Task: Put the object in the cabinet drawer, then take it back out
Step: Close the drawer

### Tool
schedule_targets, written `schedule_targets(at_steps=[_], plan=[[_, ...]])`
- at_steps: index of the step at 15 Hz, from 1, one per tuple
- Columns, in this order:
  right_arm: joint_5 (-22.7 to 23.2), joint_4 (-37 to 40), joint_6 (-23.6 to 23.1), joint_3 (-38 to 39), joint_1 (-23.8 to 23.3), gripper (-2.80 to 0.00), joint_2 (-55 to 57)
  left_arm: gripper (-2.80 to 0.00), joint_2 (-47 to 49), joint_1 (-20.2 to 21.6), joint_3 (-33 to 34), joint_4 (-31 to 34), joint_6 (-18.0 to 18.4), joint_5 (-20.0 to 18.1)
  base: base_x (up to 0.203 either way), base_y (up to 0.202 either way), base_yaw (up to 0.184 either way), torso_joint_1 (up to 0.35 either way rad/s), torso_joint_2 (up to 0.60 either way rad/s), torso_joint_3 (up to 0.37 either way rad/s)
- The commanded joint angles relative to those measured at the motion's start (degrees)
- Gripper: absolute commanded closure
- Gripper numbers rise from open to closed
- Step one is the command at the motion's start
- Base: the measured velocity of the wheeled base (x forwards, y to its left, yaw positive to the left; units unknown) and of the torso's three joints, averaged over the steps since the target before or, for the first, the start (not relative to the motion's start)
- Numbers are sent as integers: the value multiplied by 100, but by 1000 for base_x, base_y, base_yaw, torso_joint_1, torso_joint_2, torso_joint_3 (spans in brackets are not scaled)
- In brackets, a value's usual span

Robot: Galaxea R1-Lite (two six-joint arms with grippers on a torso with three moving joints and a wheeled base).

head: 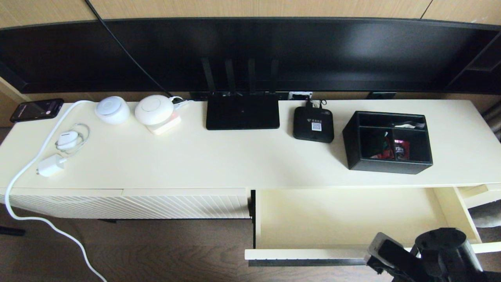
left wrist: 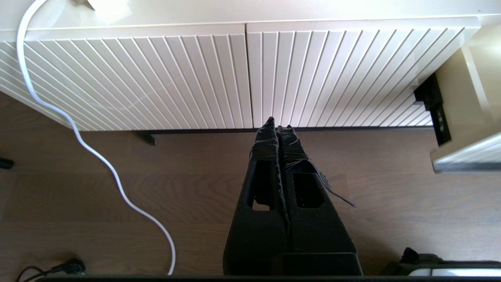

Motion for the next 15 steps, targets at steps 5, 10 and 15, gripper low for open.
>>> schedule_targets(at_steps=[5,10,15], plan=[[-11,-458,47,-623,-611,0,360,0,9,0,1,0,2,1,0,0,0,0,0,0],[-6,-611,119,-1137,-880,0,421,0,9,0,1,0,2,1,0,0,0,0,0,0],[-2,-617,409,-1411,-975,0,441,0,6,0,1,0,2,1,0,0,0,0,0,0]])
